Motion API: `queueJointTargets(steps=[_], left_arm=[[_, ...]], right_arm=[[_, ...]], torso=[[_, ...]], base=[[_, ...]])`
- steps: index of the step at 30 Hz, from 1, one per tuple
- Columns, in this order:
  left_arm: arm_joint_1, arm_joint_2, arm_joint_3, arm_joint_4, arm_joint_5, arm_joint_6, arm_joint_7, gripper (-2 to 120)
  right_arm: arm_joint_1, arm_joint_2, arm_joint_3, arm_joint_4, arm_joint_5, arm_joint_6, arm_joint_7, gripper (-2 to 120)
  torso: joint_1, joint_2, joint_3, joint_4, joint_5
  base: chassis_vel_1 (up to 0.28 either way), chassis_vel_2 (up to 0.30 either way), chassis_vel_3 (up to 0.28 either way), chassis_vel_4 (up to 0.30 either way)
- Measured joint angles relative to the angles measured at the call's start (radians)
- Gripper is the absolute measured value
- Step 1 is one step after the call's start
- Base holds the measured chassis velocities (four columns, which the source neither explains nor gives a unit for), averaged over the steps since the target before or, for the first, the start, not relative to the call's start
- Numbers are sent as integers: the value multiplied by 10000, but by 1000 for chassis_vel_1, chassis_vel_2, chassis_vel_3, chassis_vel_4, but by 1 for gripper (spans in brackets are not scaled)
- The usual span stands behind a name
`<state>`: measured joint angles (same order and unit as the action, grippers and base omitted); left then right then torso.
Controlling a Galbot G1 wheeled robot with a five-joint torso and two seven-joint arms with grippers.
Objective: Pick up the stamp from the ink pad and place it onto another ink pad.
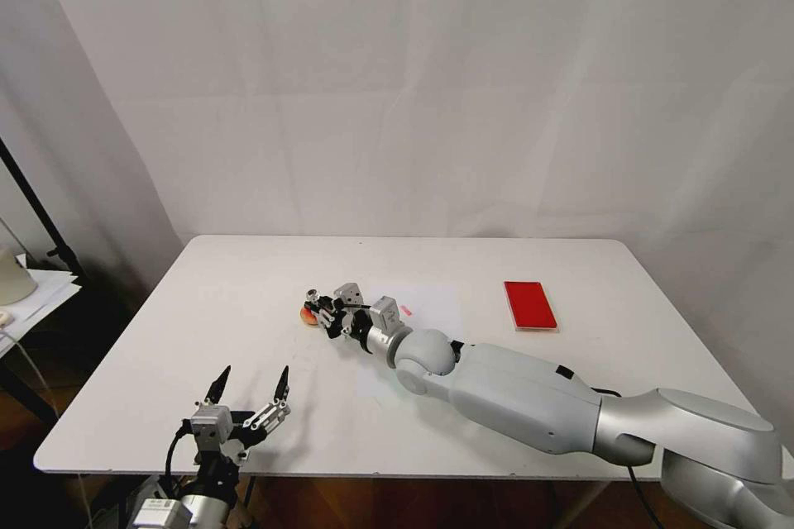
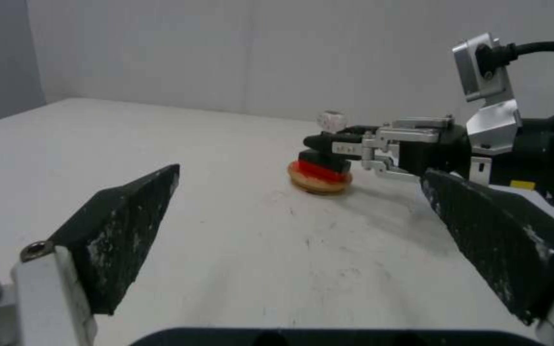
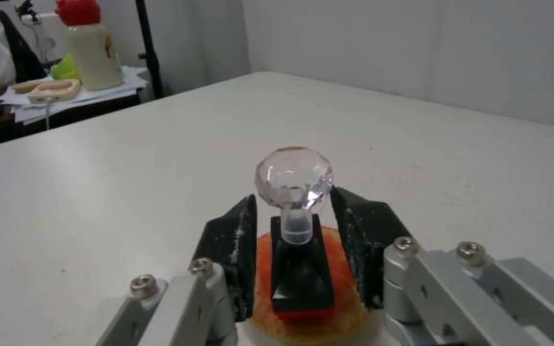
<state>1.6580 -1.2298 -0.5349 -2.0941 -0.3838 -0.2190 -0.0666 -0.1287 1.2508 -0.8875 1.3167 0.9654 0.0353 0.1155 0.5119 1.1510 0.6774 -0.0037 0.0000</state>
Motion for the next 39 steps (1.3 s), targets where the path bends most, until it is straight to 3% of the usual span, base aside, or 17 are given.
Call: queueJointTargets(steps=[9,12,14,18,19,23,24,26,27,30,31,32,34,35,37,38,39], left_arm=[[0,0,0,0,0,0,0,100],[0,0,0,0,0,0,0,100],[0,0,0,0,0,0,0,100],[0,-1,0,0,0,0,0,100],[0,-1,0,0,0,0,0,100],[0,0,0,0,0,0,0,100],[0,0,0,0,0,0,0,100],[0,0,0,0,0,0,-1,100],[0,0,0,0,0,0,-1,100],[0,0,0,0,1,0,0,100],[-1,0,0,0,0,0,0,100],[-1,0,0,0,0,0,0,100],[-2,0,0,0,0,0,1,100],[-2,0,0,0,0,0,1,100],[-4,0,0,0,0,0,1,100],[0,0,0,0,0,0,1,100],[0,0,0,0,0,0,1,100]], right_arm=[[16,-154,12,241,5,-9,37,64],[26,-644,-16,715,-85,-29,56,78],[32,-759,-31,829,-127,-34,55,80],[17,-2231,47,2241,-979,-55,-91,100],[17,-2231,47,2241,-979,-55,-91,100],[-728,-4023,972,3808,-2317,29,85,110],[-728,-4023,972,3808,-2317,29,85,110],[-1812,-5167,1963,4739,-3144,333,574,112],[-1812,-5167,1963,4739,-3144,333,574,112],[-4238,-6576,4457,6136,-3179,667,775,114],[-5348,-6896,5698,6556,-2957,927,852,114],[-5348,-6896,5698,6556,-2957,927,852,114],[-7642,-7237,7772,7247,-2467,1407,1527,114],[-7642,-7237,7772,7247,-2467,1407,1527,114],[-9718,-7076,9738,7457,-2532,1803,2212,111],[-10469,-6830,10366,7333,-2884,1942,2352,110],[-10469,-6830,10366,7333,-2884,1942,2352,110]], torso=[[0,0,0,2,0],[0,0,0,1,1],[0,0,0,1,1],[0,0,0,0,3],[0,0,0,0,3],[0,0,0,1,5],[0,0,0,1,5],[0,0,0,-3,4],[0,0,0,-3,4],[-1,1,-1,-4,6],[-1,1,-2,-2,2],[-1,1,-2,-2,2],[-3,2,-2,-4,6],[-3,2,-2,-4,6],[-3,3,-3,-1,0],[-4,3,-3,-2,0],[-4,3,-3,-2,0]], base=[[0,0,0,0],[0,0,0,0],[0,0,0,0],[0,0,0,0],[0,0,0,0],[0,0,0,0],[0,0,0,0],[0,0,0,0],[0,0,0,0],[0,0,0,0],[0,0,0,0],[0,0,0,0],[0,0,0,0],[0,0,0,0],[0,0,0,0],[0,0,0,0],[0,0,0,0]])
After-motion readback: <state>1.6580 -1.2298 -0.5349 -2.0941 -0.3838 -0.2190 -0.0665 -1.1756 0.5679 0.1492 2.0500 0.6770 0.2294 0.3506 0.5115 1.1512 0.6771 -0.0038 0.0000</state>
